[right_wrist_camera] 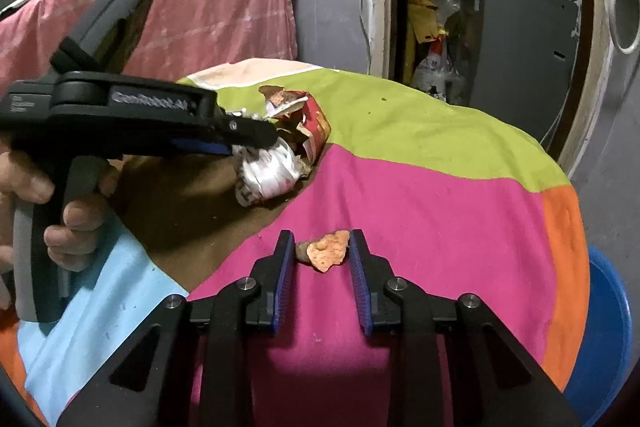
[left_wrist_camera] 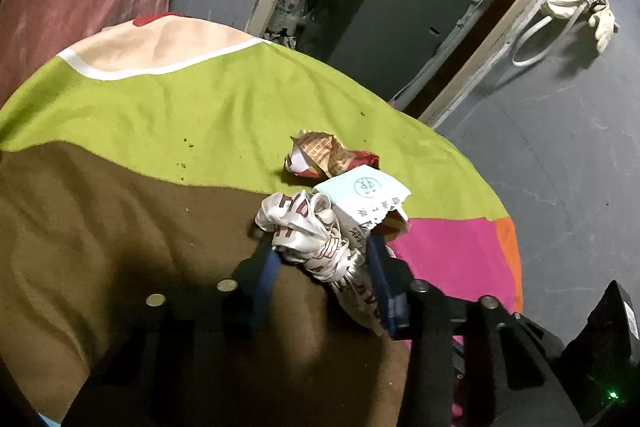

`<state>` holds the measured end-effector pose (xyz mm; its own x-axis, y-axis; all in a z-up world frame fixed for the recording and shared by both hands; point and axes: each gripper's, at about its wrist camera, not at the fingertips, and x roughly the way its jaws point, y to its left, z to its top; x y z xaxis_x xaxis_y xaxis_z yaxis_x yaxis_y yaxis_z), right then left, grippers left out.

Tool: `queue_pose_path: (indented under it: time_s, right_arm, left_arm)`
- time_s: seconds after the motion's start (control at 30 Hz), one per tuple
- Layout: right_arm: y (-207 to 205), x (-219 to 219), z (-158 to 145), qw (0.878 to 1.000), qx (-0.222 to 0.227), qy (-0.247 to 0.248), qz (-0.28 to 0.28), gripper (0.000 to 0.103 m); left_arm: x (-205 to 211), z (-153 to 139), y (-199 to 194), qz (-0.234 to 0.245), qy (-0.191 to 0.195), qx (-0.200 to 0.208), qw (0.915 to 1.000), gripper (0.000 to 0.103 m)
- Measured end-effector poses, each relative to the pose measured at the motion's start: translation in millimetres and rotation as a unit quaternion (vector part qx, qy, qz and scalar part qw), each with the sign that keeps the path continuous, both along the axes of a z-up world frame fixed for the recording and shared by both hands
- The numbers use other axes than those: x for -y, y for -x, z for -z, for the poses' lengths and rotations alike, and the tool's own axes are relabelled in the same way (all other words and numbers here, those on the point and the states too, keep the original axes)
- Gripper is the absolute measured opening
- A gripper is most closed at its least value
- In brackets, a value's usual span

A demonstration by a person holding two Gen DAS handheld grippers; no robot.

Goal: Collect trash
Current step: 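Grasp the crumpled white printed paper with the left gripper while the right reaches the orange scrap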

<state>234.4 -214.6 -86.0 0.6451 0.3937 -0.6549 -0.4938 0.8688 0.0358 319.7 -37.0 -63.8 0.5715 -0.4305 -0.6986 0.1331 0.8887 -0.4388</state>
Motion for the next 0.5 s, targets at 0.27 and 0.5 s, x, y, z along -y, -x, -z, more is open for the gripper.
queue_pose_path:
  time_s: [0.27, 0.5]
  right_arm:
    - [6.4, 4.8, -3.3, 1.000, 0.008, -0.013, 0.001, 0.023]
    - [17.8, 10.2, -10.3, 0.999, 0.030, -0.023, 0.006, 0.023]
  left_arm:
    - [-1.5, -4.3, 8.6, -0.012, 0.005, 0.004, 0.9999, 0.019]
    - [-7.6, -17.4, 41.9, -0.022, 0.012, 0.028, 0.9993, 0.018]
